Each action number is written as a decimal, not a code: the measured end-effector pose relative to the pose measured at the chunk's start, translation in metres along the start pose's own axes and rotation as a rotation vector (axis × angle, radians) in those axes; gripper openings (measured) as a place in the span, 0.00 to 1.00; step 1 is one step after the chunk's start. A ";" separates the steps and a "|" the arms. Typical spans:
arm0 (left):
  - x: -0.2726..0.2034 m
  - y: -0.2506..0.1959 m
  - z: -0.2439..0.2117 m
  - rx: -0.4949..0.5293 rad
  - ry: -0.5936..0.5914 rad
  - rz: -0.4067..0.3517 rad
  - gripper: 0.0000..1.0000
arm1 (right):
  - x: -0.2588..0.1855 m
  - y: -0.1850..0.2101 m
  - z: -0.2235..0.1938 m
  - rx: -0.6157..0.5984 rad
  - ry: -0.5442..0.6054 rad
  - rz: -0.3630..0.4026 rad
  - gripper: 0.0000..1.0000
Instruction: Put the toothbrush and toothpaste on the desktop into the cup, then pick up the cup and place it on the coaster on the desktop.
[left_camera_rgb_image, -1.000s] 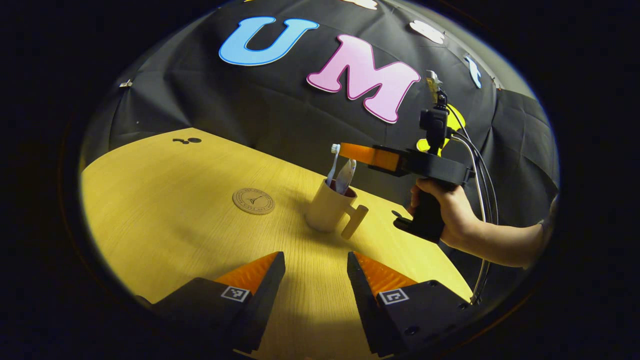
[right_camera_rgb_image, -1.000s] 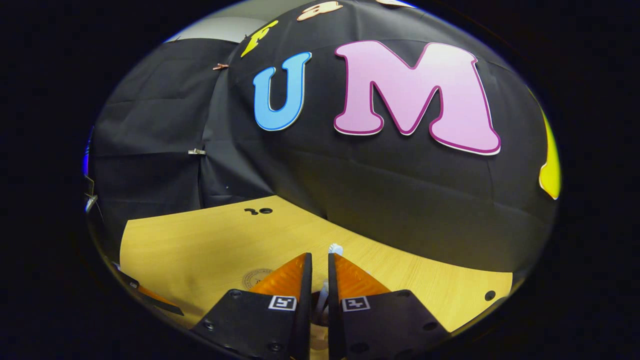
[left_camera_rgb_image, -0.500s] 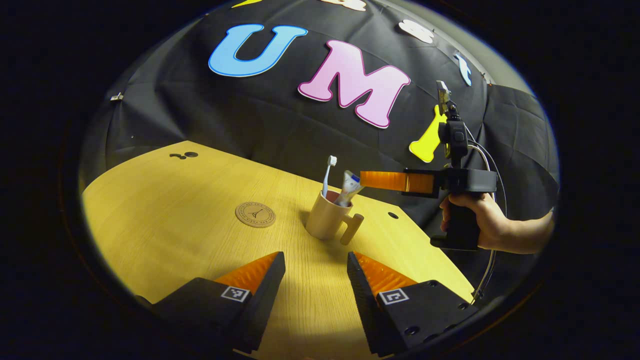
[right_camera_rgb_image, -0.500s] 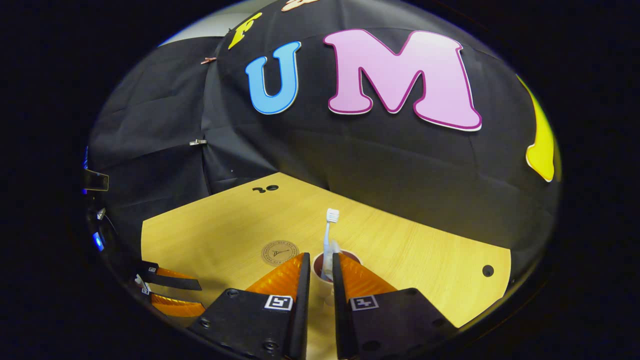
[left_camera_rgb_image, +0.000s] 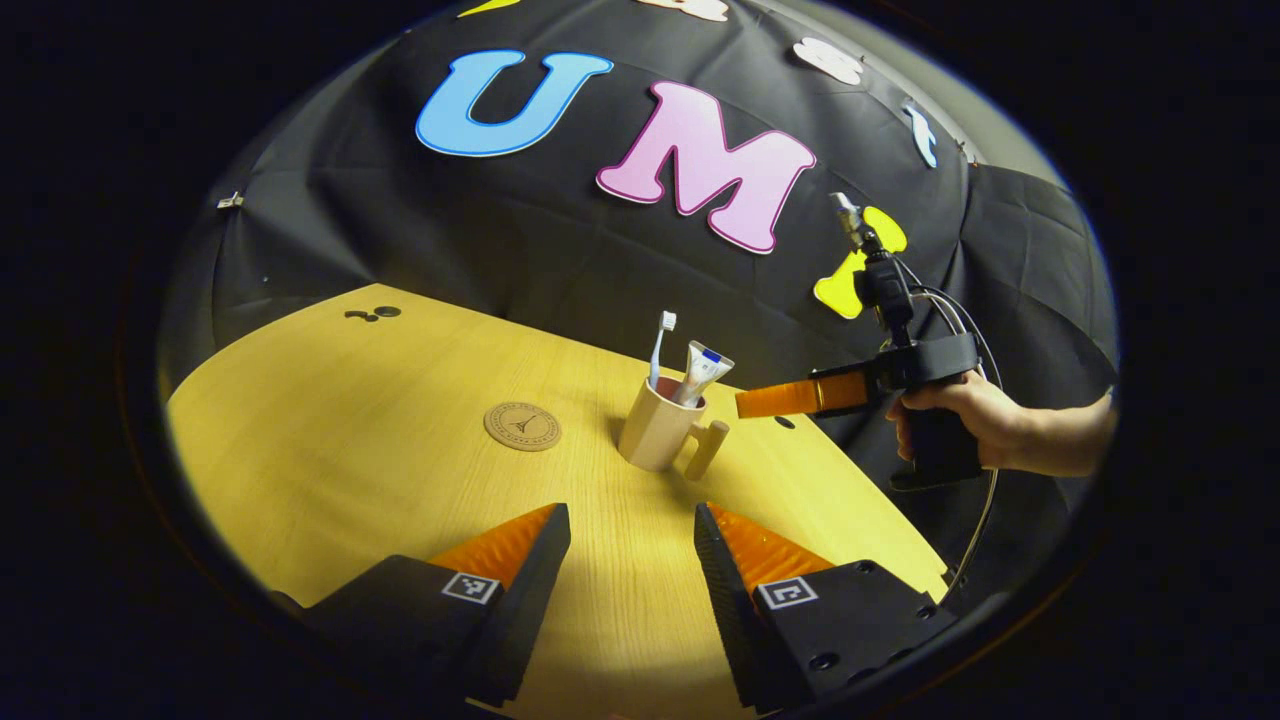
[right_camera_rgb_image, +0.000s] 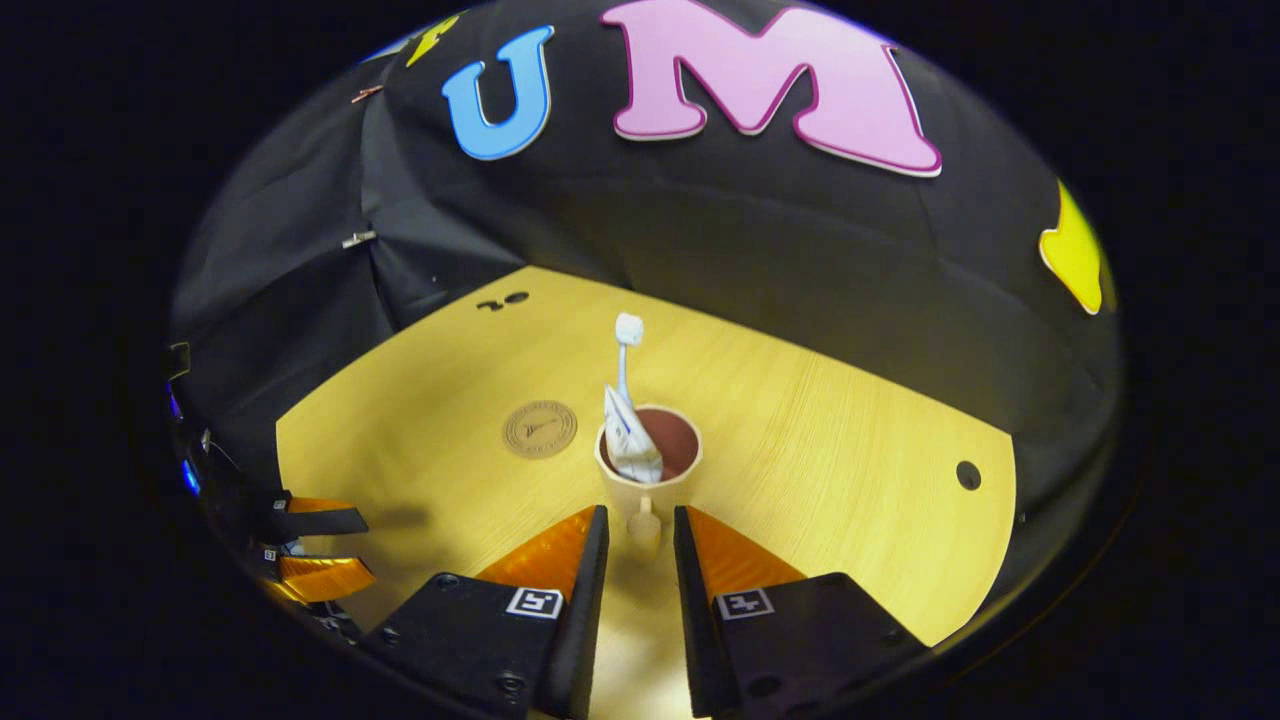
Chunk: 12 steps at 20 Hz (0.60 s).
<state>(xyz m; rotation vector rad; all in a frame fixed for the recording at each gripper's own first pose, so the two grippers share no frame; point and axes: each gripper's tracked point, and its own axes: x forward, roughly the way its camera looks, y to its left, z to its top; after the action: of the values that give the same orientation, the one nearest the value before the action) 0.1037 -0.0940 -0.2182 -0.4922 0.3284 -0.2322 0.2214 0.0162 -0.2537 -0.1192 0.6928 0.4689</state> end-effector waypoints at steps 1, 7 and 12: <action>-0.002 0.001 -0.002 0.002 0.000 0.001 0.79 | 0.005 -0.002 -0.007 -0.002 0.034 -0.008 0.41; -0.010 0.010 -0.004 -0.006 0.005 0.015 0.79 | 0.036 -0.004 -0.035 0.012 0.202 -0.034 0.41; -0.014 0.015 -0.007 -0.013 0.017 0.029 0.79 | 0.064 -0.003 -0.049 0.015 0.326 -0.046 0.42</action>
<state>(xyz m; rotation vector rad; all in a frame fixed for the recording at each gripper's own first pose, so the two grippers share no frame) 0.0904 -0.0794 -0.2278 -0.4980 0.3539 -0.2068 0.2362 0.0250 -0.3323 -0.1996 1.0107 0.4031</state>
